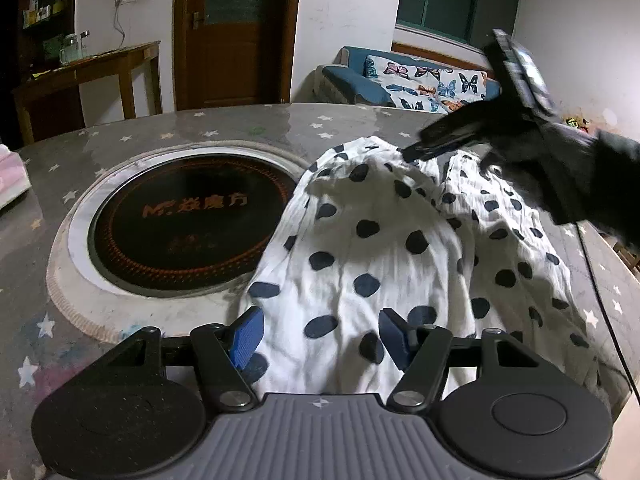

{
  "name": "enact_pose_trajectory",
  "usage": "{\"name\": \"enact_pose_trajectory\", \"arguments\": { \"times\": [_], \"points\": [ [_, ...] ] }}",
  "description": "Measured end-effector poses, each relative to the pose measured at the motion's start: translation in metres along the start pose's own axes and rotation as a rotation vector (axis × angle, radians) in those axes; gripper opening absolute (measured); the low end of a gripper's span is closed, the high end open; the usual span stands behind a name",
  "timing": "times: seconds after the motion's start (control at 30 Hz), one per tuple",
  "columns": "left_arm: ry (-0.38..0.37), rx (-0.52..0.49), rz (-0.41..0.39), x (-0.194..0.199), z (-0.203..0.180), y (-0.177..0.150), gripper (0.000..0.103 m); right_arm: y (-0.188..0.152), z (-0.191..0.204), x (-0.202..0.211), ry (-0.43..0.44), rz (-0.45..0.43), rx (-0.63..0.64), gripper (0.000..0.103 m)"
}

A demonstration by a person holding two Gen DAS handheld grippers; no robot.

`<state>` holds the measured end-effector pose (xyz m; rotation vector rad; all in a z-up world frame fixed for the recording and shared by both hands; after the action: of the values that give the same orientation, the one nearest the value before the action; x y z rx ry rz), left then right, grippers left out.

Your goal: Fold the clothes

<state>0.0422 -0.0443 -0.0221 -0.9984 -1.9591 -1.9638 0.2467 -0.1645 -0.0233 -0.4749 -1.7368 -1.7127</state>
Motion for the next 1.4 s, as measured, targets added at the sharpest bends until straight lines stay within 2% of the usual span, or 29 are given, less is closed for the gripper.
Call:
{"name": "enact_pose_trajectory", "arguments": {
  "times": [0.1,0.33,0.47,0.5,0.57,0.6,0.67,0.73,0.83,0.97,1.1,1.23,1.4],
  "points": [
    [0.024,0.005,0.002,0.002,0.01,-0.004,0.066,0.001,0.007,-0.022,-0.025,0.04,0.033,0.029],
    [0.05,0.013,-0.009,0.003,0.026,-0.006,0.064,0.025,0.024,-0.054,-0.044,0.042,0.086,0.033],
    [0.035,0.019,0.007,-0.001,0.028,-0.011,0.046,0.039,0.036,-0.073,-0.035,0.04,0.096,0.036],
    [0.031,0.019,0.01,-0.002,0.028,-0.011,0.045,0.042,0.039,-0.077,-0.033,0.038,0.098,0.036],
    [0.037,0.019,0.006,-0.002,0.03,-0.012,0.03,0.049,0.046,-0.086,-0.028,0.035,0.104,0.036],
    [0.04,0.018,0.004,-0.002,0.031,-0.012,0.027,0.053,0.05,-0.09,-0.024,0.034,0.107,0.036],
    [0.046,0.018,0.0,-0.002,0.033,-0.012,0.014,0.059,0.058,-0.098,-0.015,0.03,0.112,0.036],
    [0.062,0.027,-0.004,0.0,0.038,-0.011,0.01,0.066,0.071,-0.107,-0.004,0.023,0.126,0.036],
    [0.095,0.043,-0.009,0.003,0.047,-0.01,0.008,0.077,0.086,-0.118,0.014,0.014,0.144,0.037],
    [0.145,0.069,-0.005,0.008,0.06,-0.011,0.007,0.086,0.111,-0.133,0.046,-0.009,0.173,0.045],
    [0.158,0.074,0.005,0.011,0.063,-0.011,0.007,0.092,0.129,-0.139,0.07,-0.022,0.206,0.047],
    [0.15,0.068,-0.004,0.015,0.06,-0.008,0.011,0.097,0.129,-0.121,0.077,-0.038,0.23,0.048],
    [0.154,0.051,-0.033,0.021,0.058,0.002,0.012,0.097,0.093,-0.078,0.035,-0.05,0.222,0.05]
  ]
}}
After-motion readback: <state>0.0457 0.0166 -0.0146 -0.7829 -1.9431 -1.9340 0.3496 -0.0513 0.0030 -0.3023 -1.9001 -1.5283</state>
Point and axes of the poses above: each gripper's, at about its wrist camera, not at the fingertips, and x roughly against the way its jaws point, z to its left, y to its top, the point moved 9 cm from there along -x, roughly the way its jaws point, and after that the axes turned 7 degrees about -z, right-handed, at the moved point
